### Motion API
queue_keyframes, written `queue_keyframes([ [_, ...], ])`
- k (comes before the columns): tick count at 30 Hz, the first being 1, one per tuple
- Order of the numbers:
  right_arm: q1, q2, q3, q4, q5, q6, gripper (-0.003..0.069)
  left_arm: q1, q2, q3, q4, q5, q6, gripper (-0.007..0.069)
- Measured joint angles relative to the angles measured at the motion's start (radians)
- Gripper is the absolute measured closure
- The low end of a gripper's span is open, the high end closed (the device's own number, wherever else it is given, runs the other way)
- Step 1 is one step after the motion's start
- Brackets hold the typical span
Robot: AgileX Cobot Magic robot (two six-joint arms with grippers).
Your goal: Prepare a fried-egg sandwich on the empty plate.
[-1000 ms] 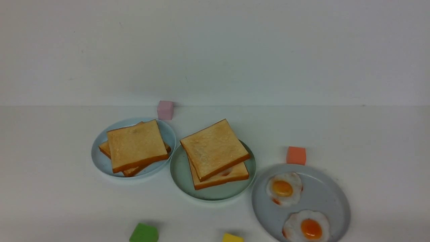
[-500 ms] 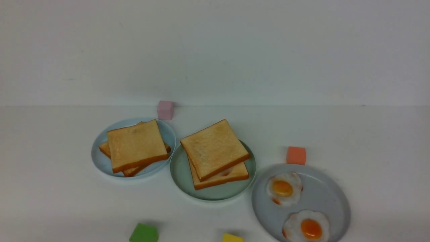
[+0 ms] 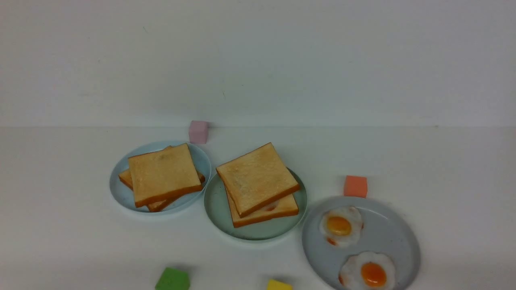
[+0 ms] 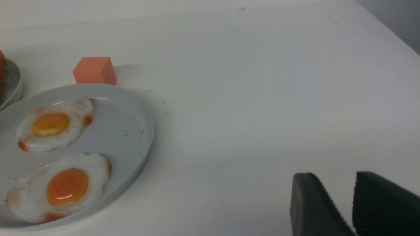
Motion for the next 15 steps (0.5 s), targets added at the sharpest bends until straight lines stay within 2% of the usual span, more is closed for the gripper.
queue_keyframes([
  [15,0.000,0.000,0.000,0.000,0.000,0.000,0.0421,0.000,0.000,0.000,0.000,0.000,0.000,0.0475],
])
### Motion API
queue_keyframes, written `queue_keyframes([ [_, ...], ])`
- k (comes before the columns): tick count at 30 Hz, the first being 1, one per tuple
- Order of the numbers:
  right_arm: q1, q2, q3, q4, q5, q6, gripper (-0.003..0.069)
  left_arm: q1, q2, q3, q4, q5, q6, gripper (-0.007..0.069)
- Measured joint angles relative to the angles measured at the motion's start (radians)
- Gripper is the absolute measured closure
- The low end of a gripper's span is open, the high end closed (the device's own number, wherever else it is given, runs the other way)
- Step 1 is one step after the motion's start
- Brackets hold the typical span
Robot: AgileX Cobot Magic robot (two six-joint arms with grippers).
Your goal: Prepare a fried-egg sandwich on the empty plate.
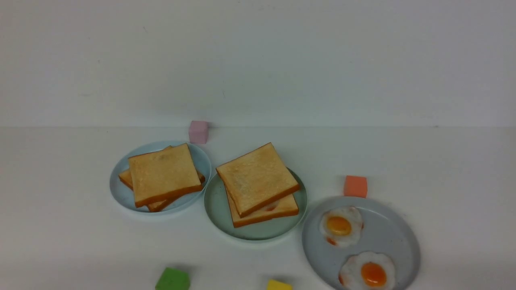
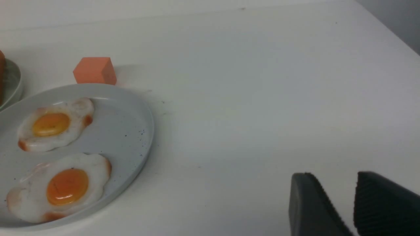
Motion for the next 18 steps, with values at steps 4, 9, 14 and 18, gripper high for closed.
queue_keyframes([
  [4,0.000,0.000,0.000,0.000,0.000,0.000,0.0421,0.000,0.000,0.000,0.000,0.000,0.000,0.0470],
  [9,0.000,0.000,0.000,0.000,0.000,0.000,0.0421,0.000,0.000,0.000,0.000,0.000,0.000,0.0466],
  [14,0.000,0.000,0.000,-0.001,0.000,0.000,0.0421,0.000,0.000,0.000,0.000,0.000,0.000,0.0459],
  [18,0.000,0.000,0.000,0.000,0.000,0.000,0.0421,0.000,0.000,0.000,0.000,0.000,0.000,0.0459],
])
